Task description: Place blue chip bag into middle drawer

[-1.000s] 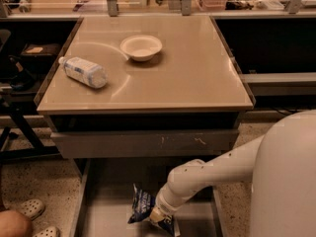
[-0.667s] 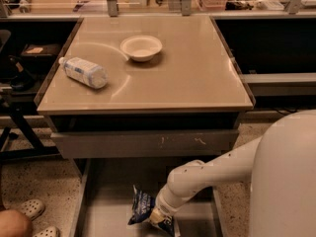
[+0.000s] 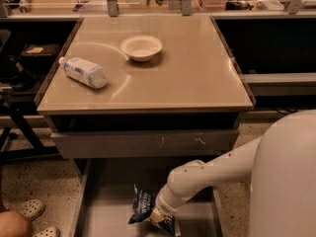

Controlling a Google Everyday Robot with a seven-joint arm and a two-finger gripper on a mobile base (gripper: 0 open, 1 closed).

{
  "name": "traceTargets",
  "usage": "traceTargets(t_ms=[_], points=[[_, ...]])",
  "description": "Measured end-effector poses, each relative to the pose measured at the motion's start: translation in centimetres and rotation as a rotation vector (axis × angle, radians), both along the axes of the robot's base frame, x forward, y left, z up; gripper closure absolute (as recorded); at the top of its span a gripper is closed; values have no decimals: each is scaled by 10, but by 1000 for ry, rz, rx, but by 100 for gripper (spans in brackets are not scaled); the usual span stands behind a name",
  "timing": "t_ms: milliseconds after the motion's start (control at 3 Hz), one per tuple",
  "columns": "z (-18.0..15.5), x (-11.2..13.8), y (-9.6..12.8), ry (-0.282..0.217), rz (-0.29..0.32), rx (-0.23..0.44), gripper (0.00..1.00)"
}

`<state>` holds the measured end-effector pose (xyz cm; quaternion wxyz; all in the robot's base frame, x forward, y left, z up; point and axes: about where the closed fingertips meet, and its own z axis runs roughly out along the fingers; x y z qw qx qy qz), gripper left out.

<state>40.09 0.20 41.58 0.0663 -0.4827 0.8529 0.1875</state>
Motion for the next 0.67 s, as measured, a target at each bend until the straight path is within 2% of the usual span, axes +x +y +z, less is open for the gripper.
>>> traceTargets(t_ms=[333, 667], points=[[0, 0, 0, 0, 0, 0, 12], [0, 0, 0, 0, 0, 0, 0]])
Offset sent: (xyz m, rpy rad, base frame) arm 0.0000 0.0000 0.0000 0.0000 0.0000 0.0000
